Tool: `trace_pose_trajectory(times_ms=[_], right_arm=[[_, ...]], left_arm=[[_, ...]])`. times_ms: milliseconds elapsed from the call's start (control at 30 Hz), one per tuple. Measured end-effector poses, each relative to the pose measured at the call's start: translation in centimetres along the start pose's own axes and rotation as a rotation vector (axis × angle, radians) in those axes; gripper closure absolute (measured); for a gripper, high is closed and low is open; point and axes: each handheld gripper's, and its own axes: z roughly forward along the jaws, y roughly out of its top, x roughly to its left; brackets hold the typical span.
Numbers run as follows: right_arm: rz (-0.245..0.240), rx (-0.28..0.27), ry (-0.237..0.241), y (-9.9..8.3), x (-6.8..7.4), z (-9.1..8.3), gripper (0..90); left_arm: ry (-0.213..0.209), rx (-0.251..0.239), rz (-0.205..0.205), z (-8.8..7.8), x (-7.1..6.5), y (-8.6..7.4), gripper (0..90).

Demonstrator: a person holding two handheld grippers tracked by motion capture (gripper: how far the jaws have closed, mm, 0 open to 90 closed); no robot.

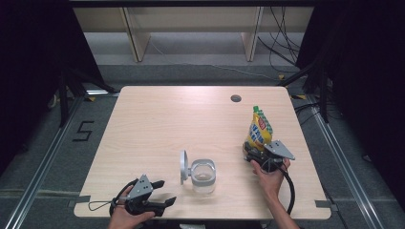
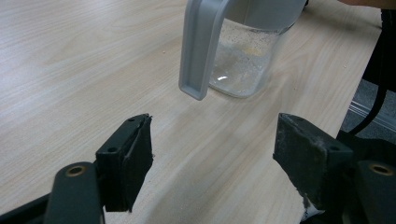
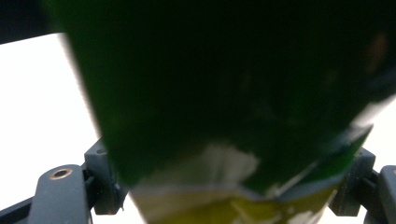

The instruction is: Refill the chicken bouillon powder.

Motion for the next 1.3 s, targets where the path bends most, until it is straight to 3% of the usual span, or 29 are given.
trace_pose_trajectory(times_ms=[200,233,400,433,500,667,700,767,800,833,867,967,1000,1033,1167,1233,1267,1300], right_arm=[[-0.014,0.002,-0.003,0.1,0.2,0.1,23.2],[-0.046,0.000,0.002,0.2,0.0,0.2,23.7],[-0.033,-0.005,0.021,0.2,-0.2,0.4,27.3],[0.000,-0.006,0.016,0.1,-0.1,0.3,28.3],[-0.009,-0.006,0.025,0.3,-0.2,0.3,30.5],[-0.041,0.015,0.016,0.9,0.1,0.0,33.6],[-0.077,0.027,0.014,1.1,-0.1,-0.1,33.9],[-0.060,0.052,0.017,1.2,0.3,-0.5,34.2],[-0.087,0.050,0.027,1.3,0.3,-0.6,34.3],[-0.149,0.032,0.029,1.6,0.2,-0.7,34.4],[-0.141,0.052,0.030,1.8,0.5,-1.3,34.5],[-0.198,0.020,0.039,2.7,0.7,-2.6,34.6],[-0.234,-0.005,0.048,3.4,1.0,-3.7,34.6],[-0.234,-0.005,0.048,3.4,1.0,-3.7,34.6],[-0.382,-0.017,0.053,4.4,2.0,-6.1,34.6],[-0.400,-0.013,0.065,4.3,2.4,-7.0,34.6],[-0.420,-0.013,0.070,4.3,2.5,-7.3,34.6],[-0.459,-0.010,0.079,4.4,2.6,-7.5,34.7]], left_arm=[[0.005,0.007,0.015,-0.1,0.0,0.1,27.5],[0.002,-0.004,0.016,-0.1,0.1,0.1,27.5],[-0.003,-0.010,-0.006,-0.1,0.0,0.0,27.5],[-0.003,-0.009,-0.004,-0.1,0.0,0.0,27.5],[-0.002,-0.004,-0.002,-0.1,0.0,0.1,27.6],[0.002,-0.003,-0.006,-0.2,0.1,0.1,27.6],[0.000,-0.009,0.010,-0.2,0.2,0.1,27.6],[0.003,-0.006,0.010,-0.3,0.3,0.1,27.6],[0.005,-0.008,-0.015,-0.3,0.2,0.0,27.6],[0.007,-0.005,-0.011,-0.3,0.2,0.0,27.6],[0.009,-0.006,-0.011,-0.3,0.2,0.0,27.7],[0.008,-0.005,0.016,-0.5,0.4,0.1,27.6],[0.010,-0.007,-0.016,-0.5,0.3,0.0,27.6],[0.008,-0.010,-0.017,-0.4,0.3,0.0,27.6],[0.012,-0.003,0.009,-0.4,0.4,0.1,27.3],[0.008,-0.010,0.002,-0.3,0.4,0.0,26.8],[0.010,0.004,0.012,-0.4,0.5,0.0,26.4],[0.007,-0.003,-0.010,-0.3,0.4,0.0,25.5]])
